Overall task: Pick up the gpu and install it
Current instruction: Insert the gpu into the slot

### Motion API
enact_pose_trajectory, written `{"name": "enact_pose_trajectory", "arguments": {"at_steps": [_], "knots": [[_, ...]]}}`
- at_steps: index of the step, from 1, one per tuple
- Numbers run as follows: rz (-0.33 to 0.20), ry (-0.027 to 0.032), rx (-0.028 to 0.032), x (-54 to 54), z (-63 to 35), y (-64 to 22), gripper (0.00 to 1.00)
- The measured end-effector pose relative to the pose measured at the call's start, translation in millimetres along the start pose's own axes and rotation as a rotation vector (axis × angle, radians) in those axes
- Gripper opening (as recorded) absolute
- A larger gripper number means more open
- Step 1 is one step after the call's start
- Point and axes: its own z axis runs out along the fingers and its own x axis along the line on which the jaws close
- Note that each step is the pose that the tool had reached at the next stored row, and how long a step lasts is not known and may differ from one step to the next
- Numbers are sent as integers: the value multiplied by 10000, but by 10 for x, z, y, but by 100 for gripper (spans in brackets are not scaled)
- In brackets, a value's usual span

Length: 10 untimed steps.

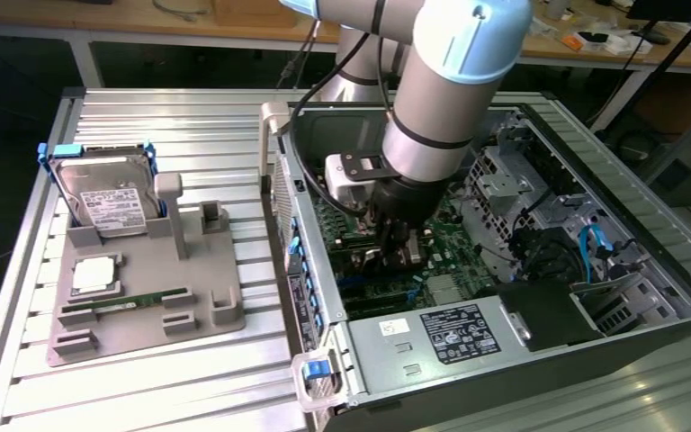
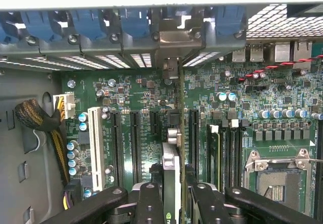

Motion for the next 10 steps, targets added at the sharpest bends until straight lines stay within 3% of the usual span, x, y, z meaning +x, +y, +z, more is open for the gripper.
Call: {"name": "enact_pose_trajectory", "arguments": {"at_steps": [10], "knots": [[-2,23,-8,7,38,1,27]]}}
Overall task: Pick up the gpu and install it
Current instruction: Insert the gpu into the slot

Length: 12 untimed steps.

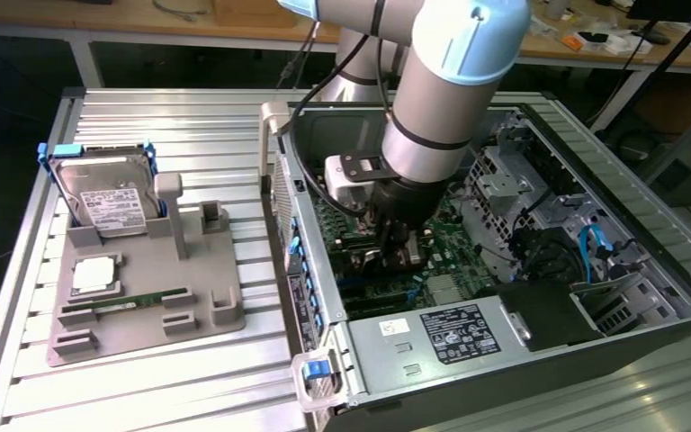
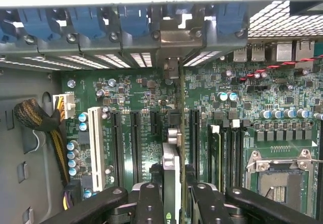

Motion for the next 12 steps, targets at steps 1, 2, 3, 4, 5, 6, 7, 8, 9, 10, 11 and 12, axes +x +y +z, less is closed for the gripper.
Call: {"name": "enact_pose_trajectory", "arguments": {"at_steps": [1,2,3,4,5,6,7,8,9,10,11,12], "knots": [[0,-4,2,0,8,0,27],[0,-11,6,-1,14,0,27],[1,-16,9,-2,16,0,27],[1,-16,9,-1,16,-1,27],[1,-16,9,-1,16,0,27],[1,-16,9,-1,16,0,27],[0,-16,9,-2,16,0,27],[1,-16,9,-2,16,0,27],[1,-16,9,-1,16,0,27],[0,-15,9,-1,16,0,27],[0,-16,8,-1,16,0,27],[0,-15,9,-1,16,0,27]]}}
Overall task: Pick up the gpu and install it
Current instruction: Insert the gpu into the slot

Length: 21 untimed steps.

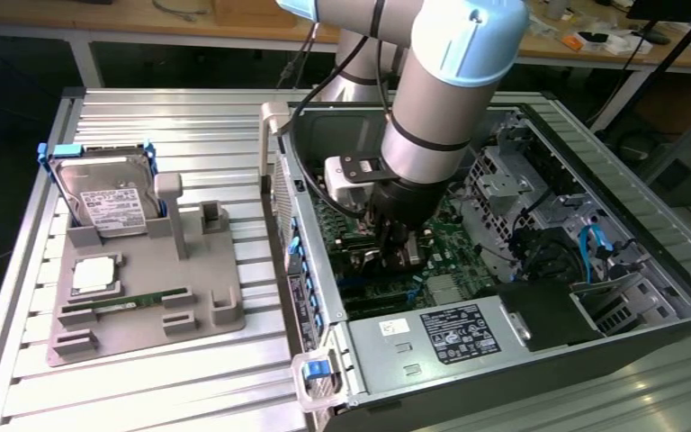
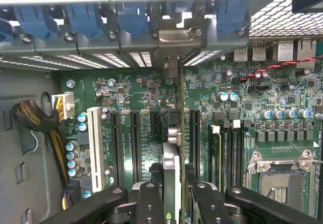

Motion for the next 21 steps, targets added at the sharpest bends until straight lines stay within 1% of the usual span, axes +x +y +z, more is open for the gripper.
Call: {"name": "enact_pose_trajectory", "arguments": {"at_steps": [3,6,8,10,11,12,13,15,17,18,21], "knots": [[0,0,0,-1,-7,0,27],[1,-13,7,-3,-26,-1,27],[0,2,0,-2,-61,-2,27],[0,0,0,-2,-73,-1,27],[0,-18,-1,-2,-73,20,27],[1,-17,-1,-2,-73,20,27],[2,-50,-2,-1,-38,22,27],[3,-92,-6,0,20,23,27],[3,-90,-5,0,31,23,27],[3,-94,0,0,97,25,27],[3,-95,-1,0,97,25,27]]}}
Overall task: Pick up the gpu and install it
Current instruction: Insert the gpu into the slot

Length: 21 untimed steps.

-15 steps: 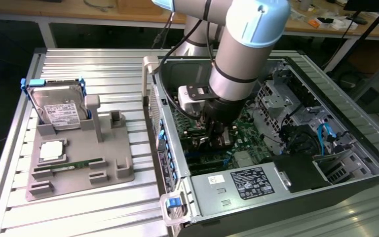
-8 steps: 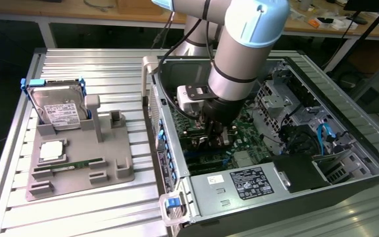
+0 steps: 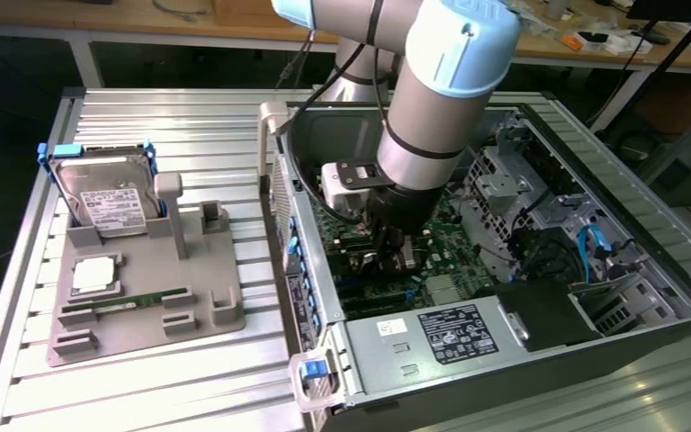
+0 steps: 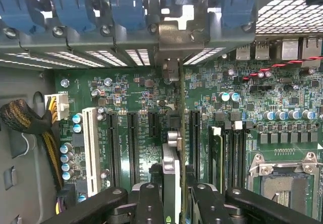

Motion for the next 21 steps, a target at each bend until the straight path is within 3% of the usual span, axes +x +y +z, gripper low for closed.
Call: {"name": "enact_pose_trajectory", "arguments": {"at_steps": [1,3,8,19,21], "knots": [[4,-32,9,-4,10,0,28],[2,-16,10,-2,8,0,34],[-4,4,20,0,-11,3,34],[-13,-6,266,-8,-287,-2,34],[-14,-8,339,-9,-322,-3,34]]}}
